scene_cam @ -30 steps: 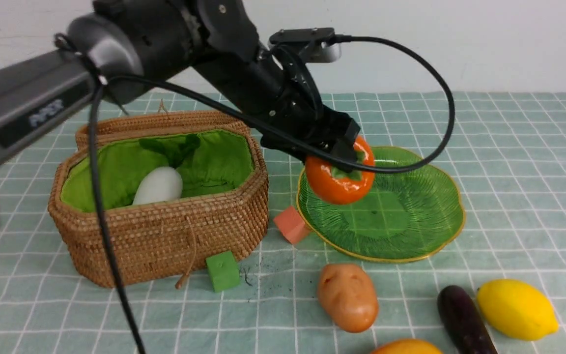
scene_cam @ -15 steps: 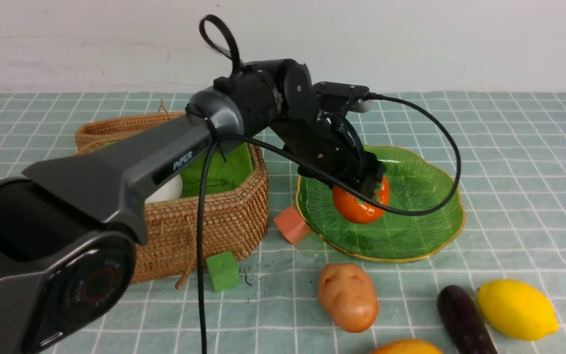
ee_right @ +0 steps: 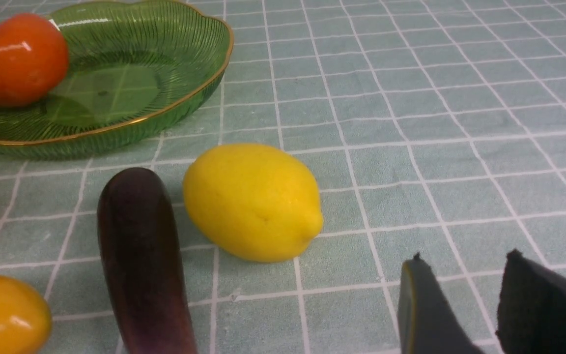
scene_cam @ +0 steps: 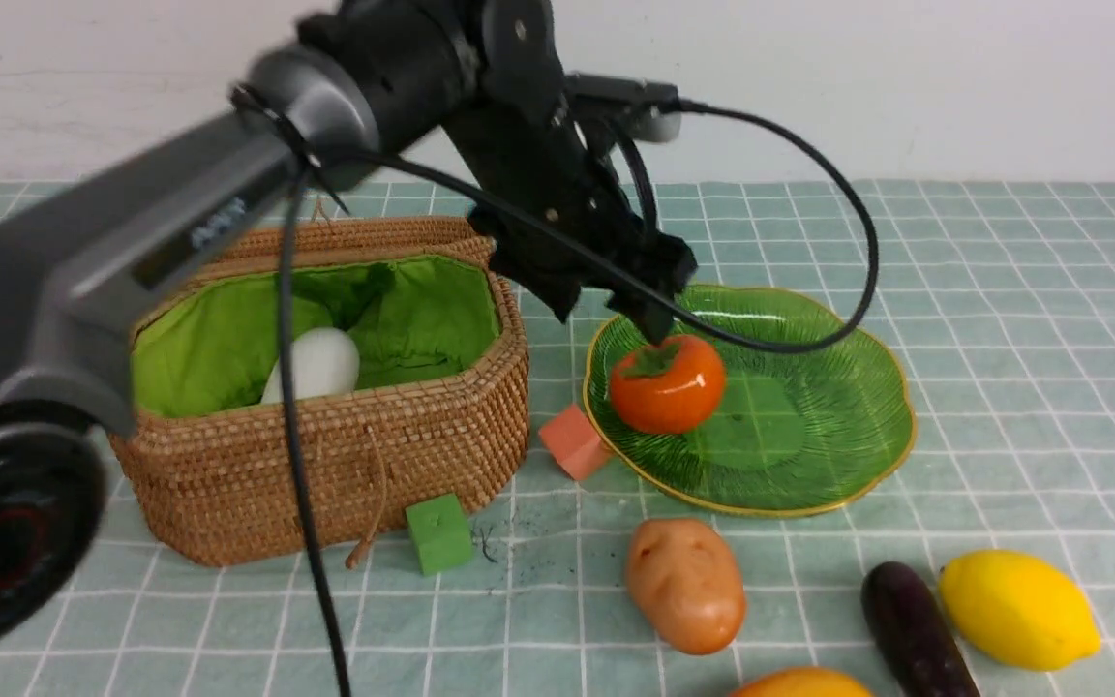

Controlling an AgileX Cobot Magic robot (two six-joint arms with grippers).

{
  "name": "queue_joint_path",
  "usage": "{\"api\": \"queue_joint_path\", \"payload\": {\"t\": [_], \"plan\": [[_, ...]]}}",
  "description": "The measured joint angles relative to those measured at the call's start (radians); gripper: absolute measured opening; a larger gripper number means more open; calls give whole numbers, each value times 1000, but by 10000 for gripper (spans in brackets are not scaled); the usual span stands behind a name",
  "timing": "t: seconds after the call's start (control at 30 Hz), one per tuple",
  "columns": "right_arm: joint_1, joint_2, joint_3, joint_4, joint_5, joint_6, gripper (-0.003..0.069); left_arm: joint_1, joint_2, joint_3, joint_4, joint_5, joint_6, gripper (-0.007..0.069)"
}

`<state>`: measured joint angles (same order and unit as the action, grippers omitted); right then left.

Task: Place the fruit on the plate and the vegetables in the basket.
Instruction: Grab a tomato with your left arm and place it on the plate on the right, then use the right arm to grab a lemon and put it into the right plate

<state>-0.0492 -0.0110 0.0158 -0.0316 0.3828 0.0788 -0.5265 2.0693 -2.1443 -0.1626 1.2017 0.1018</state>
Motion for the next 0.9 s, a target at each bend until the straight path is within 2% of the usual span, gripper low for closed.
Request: {"api": "queue_joint_path", "payload": {"t": [0.13, 0.2, 0.27, 0.37, 0.47, 0.5, 0.6, 0.63, 0.77, 0.9], "plan": [[0, 0, 0, 0, 0, 0, 240, 0, -231, 39, 138, 33, -70, 467], [0, 0, 0, 0, 0, 0, 240, 0, -290, 55, 168, 33, -102, 434], [0, 0, 0, 0, 0, 0, 240, 0, -435, 134, 256, 33, -191, 337], [0, 0, 0, 0, 0, 0, 240, 1, -601, 257, 295, 33, -260, 237], [0, 0, 0, 0, 0, 0, 240, 1, -840, 521, 303, 33, -315, 101], [0, 0, 0, 0, 0, 0, 240, 1, -840, 521, 303, 33, -315, 101], [0, 0, 0, 0, 0, 0, 240, 1, -1134, 868, 299, 17, -393, -6], [0, 0, 0, 0, 0, 0, 240, 1, -1151, 887, 299, 11, -398, -10], [0, 0, 0, 0, 0, 0, 240, 1, -1527, 1284, 296, -171, -477, -13], [0, 0, 0, 0, 0, 0, 240, 1, -1779, 1520, 279, -184, -491, -13]]}}
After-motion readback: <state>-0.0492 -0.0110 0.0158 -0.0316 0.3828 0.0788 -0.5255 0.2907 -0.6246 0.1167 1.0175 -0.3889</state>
